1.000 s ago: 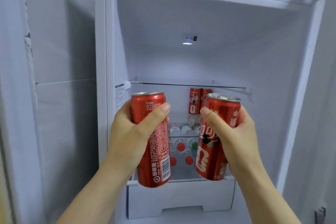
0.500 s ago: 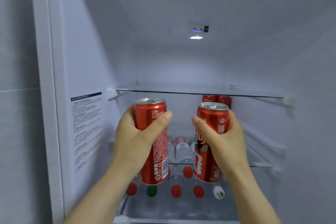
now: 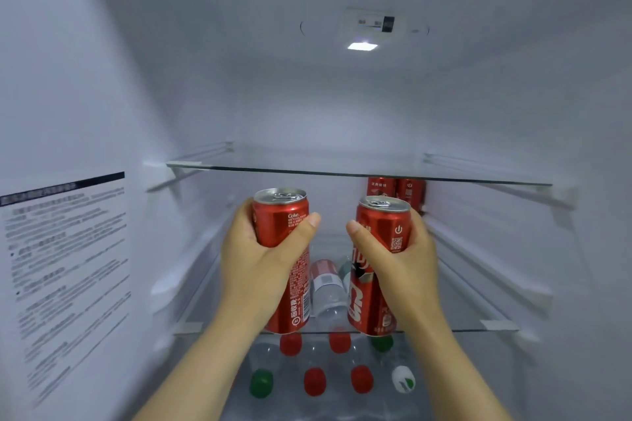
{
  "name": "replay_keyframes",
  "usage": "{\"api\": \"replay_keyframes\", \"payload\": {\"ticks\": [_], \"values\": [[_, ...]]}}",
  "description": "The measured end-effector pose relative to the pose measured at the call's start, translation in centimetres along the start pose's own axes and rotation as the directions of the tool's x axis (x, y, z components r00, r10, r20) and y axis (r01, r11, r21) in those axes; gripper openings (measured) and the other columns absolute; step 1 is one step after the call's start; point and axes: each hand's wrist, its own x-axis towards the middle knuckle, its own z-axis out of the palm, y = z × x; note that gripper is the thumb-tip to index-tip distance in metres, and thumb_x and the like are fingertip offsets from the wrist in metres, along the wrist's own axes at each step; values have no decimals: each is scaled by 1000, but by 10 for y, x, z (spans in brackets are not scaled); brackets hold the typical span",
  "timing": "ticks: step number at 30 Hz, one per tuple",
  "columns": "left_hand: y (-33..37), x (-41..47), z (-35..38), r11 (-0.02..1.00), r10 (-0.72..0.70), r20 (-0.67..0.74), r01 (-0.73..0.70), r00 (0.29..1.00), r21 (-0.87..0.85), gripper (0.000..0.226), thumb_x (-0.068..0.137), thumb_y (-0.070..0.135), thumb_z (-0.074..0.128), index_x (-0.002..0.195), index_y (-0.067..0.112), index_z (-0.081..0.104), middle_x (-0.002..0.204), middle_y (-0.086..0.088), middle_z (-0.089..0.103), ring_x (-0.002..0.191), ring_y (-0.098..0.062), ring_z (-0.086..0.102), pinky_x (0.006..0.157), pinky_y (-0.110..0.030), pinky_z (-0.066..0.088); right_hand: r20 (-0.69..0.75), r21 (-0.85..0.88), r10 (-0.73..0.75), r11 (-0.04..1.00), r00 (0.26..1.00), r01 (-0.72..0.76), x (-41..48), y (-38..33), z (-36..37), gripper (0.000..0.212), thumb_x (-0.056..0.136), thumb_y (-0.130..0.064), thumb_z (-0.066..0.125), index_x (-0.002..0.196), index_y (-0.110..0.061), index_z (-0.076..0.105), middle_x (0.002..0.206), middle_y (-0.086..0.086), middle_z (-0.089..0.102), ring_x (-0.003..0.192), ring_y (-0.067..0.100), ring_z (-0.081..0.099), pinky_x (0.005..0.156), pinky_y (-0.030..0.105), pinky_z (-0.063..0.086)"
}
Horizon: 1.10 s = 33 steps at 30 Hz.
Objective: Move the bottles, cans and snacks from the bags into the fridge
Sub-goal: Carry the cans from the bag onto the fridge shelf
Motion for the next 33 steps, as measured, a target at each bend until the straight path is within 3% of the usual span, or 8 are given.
{"api": "replay_keyframes", "payload": {"ticks": [6, 12, 16, 21, 23, 27, 30, 33], "values": [[-16, 3, 4, 1000, 7, -17, -7, 1000, 27, 45, 59, 55, 71, 98, 38, 57, 94, 13, 66, 85, -4, 65, 71, -22, 50, -12, -1, 20, 1000, 1000, -20, 10, 12, 6, 40, 62, -53, 71, 97, -43, 55, 88, -23, 66, 84, -8, 63, 59, 5, 47], [-21, 7, 7, 999, -5, 42, 3, 999, 35, 47, 57, 57, 69, 98, 37, 56, 90, 14, 67, 81, 4, 64, 66, -19, 49, 19, -16, 19, 1000, 1000, -19, 16, 21, 7, 42, 60, -54, 70, 97, -43, 53, 89, -33, 63, 83, -11, 63, 59, 5, 47], [-25, 7, 10, 998, 18, 27, -20, 999, 66, 50, 58, 57, 69, 101, 35, 56, 89, 14, 67, 78, 0, 65, 66, -21, 51, 69, -15, 18, 1000, 997, -17, 15, 26, 4, 46, 61, -54, 68, 103, -45, 50, 91, -33, 63, 84, -10, 63, 64, 10, 47], [-25, 6, 10, 996, 22, 27, -24, 999, 85, 47, 60, 57, 68, 100, 37, 55, 87, 15, 64, 78, -2, 64, 65, -18, 48, 191, -22, -2, 1000, 982, 6, 17, 30, -2, 44, 72, -49, 65, 110, -48, 44, 98, -33, 62, 91, -12, 62, 65, 2, 46], [-25, 6, 10, 996, 20, 35, -23, 999, 82, 41, 59, 57, 67, 94, 40, 53, 85, 17, 64, 79, 7, 62, 62, -15, 45, 254, -85, 35, 996, 967, -13, 22, 33, -5, 44, 75, -53, 61, 114, -49, 41, 101, -25, 62, 93, -12, 61, 68, 8, 49], [-23, 5, 9, 997, 12, 46, -16, 999, 78, 40, 58, 59, 66, 90, 42, 50, 84, 19, 62, 80, 13, 59, 61, -14, 42, 332, -336, 191, 939, 924, -73, 31, 44, -17, 52, 80, -61, 50, 126, -41, 40, 117, -22, 56, 103, -5, 57, 90, 25, 50], [-21, 5, 9, 997, -1, 57, -3, 998, 73, 40, 59, 59, 64, 92, 43, 48, 86, 21, 60, 76, 3, 61, 62, -13, 40, 200, -529, 162, 848, 966, -32, 23, 46, -30, 42, 87, -47, 59, 123, -30, 49, 115, -14, 59, 100, 3, 60, 79, 19, 50], [-22, 5, 10, 998, 1, 54, -5, 999, 66, 44, 60, 57, 65, 98, 42, 48, 88, 21, 59, 78, -1, 60, 62, -14, 40, 115, -493, 84, 870, 990, -17, 11, 41, -38, 25, 84, -39, 68, 102, -28, 54, 93, -13, 64, 84, 0, 62, 72, 19, 54]]}}
